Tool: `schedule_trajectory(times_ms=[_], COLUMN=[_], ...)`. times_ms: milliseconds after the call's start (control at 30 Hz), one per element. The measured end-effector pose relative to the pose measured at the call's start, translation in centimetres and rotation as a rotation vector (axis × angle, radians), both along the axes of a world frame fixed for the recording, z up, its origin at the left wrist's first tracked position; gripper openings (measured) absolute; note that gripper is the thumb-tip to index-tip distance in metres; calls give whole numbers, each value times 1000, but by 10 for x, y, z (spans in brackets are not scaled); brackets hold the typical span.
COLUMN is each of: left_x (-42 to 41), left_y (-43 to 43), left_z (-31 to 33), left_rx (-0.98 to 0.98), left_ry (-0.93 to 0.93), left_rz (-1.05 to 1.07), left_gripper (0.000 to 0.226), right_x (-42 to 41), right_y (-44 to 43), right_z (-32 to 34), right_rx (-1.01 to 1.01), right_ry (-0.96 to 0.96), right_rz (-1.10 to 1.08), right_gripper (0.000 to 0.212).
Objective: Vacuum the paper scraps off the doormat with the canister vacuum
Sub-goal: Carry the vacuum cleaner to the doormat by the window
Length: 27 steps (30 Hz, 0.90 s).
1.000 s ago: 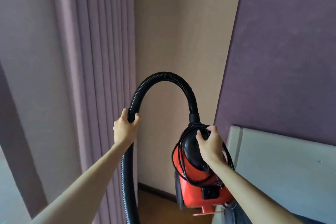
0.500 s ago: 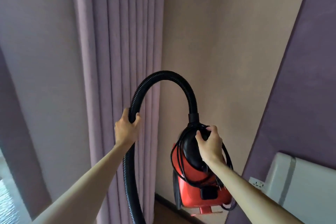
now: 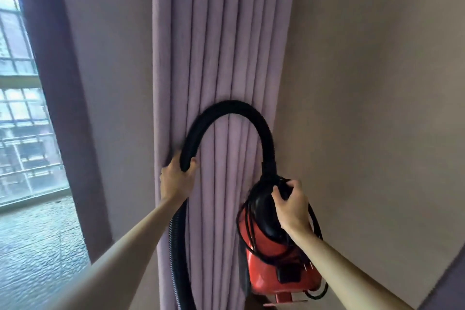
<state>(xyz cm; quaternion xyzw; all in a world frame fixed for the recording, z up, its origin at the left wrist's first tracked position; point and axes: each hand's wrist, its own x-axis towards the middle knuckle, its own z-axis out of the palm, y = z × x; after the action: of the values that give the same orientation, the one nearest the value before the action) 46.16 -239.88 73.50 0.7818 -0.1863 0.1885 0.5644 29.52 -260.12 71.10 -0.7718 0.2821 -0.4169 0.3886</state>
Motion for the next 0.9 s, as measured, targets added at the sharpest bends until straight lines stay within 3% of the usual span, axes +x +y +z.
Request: schedule_trajectory(times_ms=[167,467,633,900], left_x=[-11,-53,-75,-107], left_y=[11,66,100,156], left_z=[-8,-38,-63,-117], left_rx=[18,71,82,135], left_ry=[-60,15,60,168], left_rz=[137,405,467,554], left_gripper=[12,15,19,7], right_x=[22,26,26,16], right_y=[-7,19,48,101], right_z=[-7,-33,-57,-104], right_rx=[0,-21,-17,16], right_ry=[8,90,133,184], right_rz=[136,341,426,495], right_gripper=[20,25,28,24])
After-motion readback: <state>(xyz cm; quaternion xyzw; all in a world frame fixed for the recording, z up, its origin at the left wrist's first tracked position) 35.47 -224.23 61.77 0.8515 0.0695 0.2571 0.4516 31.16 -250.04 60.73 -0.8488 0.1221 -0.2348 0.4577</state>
